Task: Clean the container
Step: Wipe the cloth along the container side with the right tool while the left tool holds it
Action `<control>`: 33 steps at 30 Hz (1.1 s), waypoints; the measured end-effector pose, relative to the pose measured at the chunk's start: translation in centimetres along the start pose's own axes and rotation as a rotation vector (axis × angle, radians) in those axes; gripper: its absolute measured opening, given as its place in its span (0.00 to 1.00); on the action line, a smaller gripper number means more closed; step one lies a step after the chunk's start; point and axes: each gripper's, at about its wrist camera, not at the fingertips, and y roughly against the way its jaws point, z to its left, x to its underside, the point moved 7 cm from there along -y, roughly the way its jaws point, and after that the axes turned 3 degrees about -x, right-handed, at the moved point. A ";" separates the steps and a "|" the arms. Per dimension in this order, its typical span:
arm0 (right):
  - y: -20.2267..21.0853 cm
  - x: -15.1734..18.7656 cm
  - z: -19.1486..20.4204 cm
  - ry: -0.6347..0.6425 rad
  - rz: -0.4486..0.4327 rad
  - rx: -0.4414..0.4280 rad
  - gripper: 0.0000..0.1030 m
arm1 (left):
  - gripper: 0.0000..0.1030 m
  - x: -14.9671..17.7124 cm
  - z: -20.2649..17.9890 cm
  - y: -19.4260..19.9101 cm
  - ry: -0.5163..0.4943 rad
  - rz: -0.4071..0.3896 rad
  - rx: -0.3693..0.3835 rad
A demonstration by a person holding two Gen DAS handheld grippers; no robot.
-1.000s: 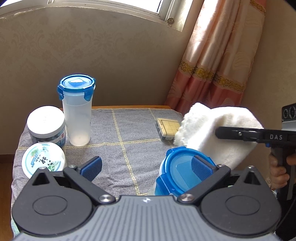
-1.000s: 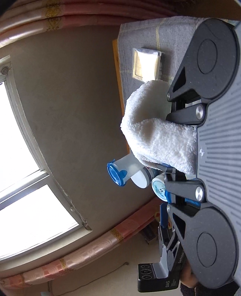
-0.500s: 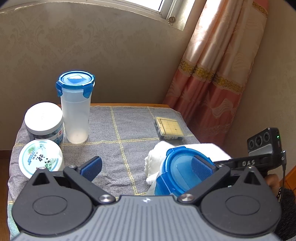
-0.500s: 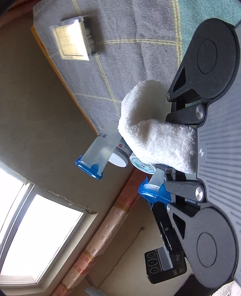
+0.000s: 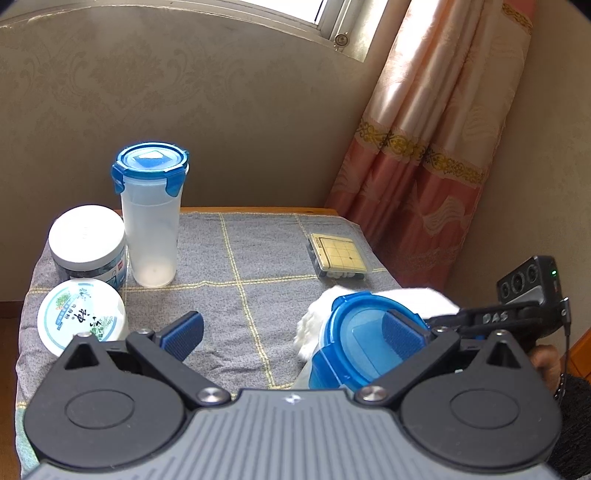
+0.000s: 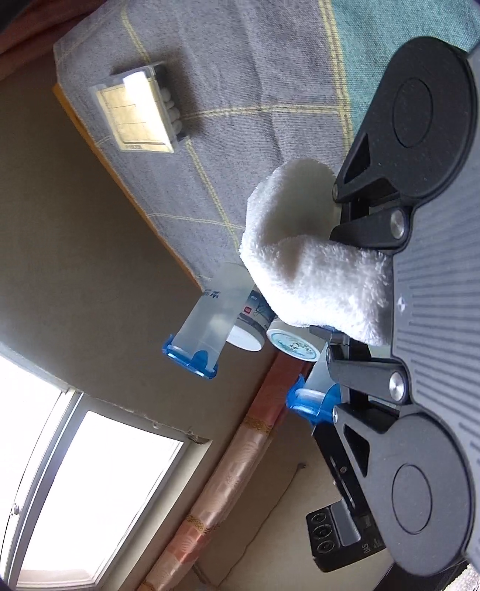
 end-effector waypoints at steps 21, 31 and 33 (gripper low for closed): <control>1.6 -2.3 1.9 -0.100 -0.060 -0.219 0.25 | 1.00 -0.1 -0.2 0.1 -0.004 -0.004 -0.008; -1.0 -0.1 -2.4 -0.233 0.005 -0.207 0.25 | 1.00 -0.3 -0.3 -0.2 -0.004 0.001 -0.001; -1.4 0.4 -3.2 -0.247 0.020 -0.187 0.25 | 1.00 -0.3 -0.3 -0.3 -0.005 0.001 0.000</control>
